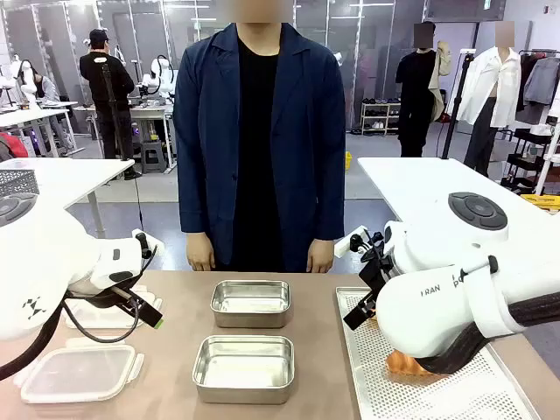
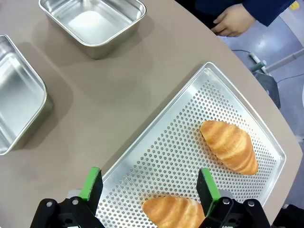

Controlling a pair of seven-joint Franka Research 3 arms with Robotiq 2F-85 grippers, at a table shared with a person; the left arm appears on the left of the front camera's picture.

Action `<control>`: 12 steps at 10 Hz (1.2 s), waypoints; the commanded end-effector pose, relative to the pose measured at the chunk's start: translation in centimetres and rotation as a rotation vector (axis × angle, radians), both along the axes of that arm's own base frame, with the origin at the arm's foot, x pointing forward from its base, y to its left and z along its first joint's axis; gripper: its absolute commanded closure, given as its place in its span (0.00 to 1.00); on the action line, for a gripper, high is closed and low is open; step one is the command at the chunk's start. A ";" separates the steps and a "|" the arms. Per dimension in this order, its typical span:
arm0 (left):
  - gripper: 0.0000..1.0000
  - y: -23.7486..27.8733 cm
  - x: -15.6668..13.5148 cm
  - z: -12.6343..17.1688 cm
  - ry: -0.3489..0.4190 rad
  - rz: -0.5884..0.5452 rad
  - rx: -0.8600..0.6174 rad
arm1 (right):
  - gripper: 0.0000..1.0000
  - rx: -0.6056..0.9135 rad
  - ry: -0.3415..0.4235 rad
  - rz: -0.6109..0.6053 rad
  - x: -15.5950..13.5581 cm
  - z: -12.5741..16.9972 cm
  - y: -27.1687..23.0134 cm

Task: Place the bread into the airtight container.
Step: Pick up a Butter Roll and place it into an empty Airtight Container.

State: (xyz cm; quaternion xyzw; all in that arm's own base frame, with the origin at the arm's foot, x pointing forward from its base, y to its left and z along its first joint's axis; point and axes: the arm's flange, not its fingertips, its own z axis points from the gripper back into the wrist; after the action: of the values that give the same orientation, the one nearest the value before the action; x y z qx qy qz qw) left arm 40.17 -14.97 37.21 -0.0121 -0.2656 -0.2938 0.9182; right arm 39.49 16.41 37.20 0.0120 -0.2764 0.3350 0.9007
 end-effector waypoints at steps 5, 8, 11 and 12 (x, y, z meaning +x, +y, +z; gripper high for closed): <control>0.00 0.0 0.0 0.0 0.000 -0.001 0.000 | 0.00 0.000 0.000 0.000 0.0 0.0 0.0; 0.00 0.0 0.0 0.0 0.000 -0.001 0.000 | 0.00 0.000 0.000 0.000 0.0 0.0 0.0; 0.00 -0.1 0.0 0.0 0.000 -0.001 0.001 | 0.00 0.041 0.021 0.032 0.2 2.4 -0.8; 0.00 0.5 0.8 1.8 0.038 0.026 0.015 | 0.00 -0.026 0.006 -0.007 0.5 5.0 -1.0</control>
State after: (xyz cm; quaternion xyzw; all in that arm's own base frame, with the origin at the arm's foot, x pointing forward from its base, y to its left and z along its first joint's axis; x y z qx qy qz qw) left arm 40.39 -14.82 37.49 -0.0110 -0.2619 -0.2917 0.9199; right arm 39.83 16.11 39.30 0.0125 -0.2772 0.3382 0.8992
